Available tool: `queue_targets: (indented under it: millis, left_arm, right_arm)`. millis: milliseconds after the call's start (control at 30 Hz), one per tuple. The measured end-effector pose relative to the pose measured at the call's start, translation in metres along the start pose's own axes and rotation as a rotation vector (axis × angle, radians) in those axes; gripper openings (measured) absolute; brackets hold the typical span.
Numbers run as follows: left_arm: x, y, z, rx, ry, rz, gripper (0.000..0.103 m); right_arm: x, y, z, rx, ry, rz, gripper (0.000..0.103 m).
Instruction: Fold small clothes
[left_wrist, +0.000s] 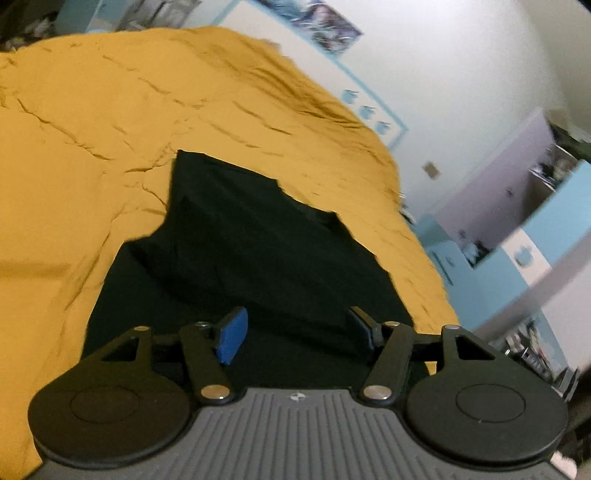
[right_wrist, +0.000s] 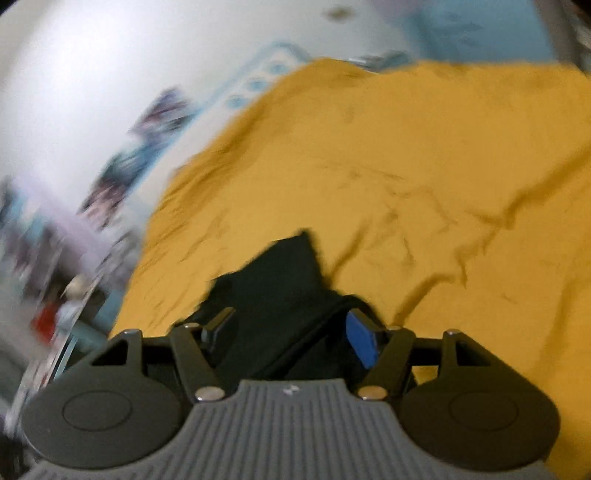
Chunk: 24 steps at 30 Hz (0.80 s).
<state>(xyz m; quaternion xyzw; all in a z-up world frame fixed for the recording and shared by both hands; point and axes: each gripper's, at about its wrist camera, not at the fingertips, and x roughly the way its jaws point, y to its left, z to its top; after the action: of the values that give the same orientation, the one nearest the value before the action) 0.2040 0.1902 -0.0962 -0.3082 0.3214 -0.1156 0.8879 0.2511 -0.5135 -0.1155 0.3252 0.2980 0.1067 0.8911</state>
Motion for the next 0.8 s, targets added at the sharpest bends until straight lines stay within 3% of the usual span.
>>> queue_targets:
  millis: [67,133,200,433,533,633,800]
  left_arm:
    - [-0.031,-0.001,-0.016,0.018,-0.001,-0.008,0.076]
    - [-0.06,0.001,-0.032,0.025,-0.008,0.014,0.076]
    - [-0.089,0.01,-0.05,0.02,-0.01,0.027,0.076]
    - [-0.145,0.042,-0.097,0.039,-0.004,0.035,0.077]
    - [-0.147,0.056,-0.117,0.018,0.021,0.011,0.076]
    - [-0.139,0.067,-0.129,-0.009,0.043,-0.046,0.077]
    - [-0.125,0.074,-0.132,-0.031,0.05,-0.019,0.077]
  right_arm:
    - [-0.039,0.012,-0.004,-0.151,0.002,0.057,0.083]
    - [-0.078,0.014,-0.012,-0.283,0.018,0.091,0.082]
    - [-0.113,-0.001,-0.021,-0.33,0.053,0.122,0.082]
    - [-0.178,-0.069,-0.071,-0.301,0.192,0.165,0.083]
    - [-0.176,-0.101,-0.094,-0.273,0.256,0.134,0.082]
    - [-0.161,-0.123,-0.11,-0.203,0.304,0.164,0.078]
    - [-0.16,-0.138,-0.122,-0.131,0.329,0.243,0.078]
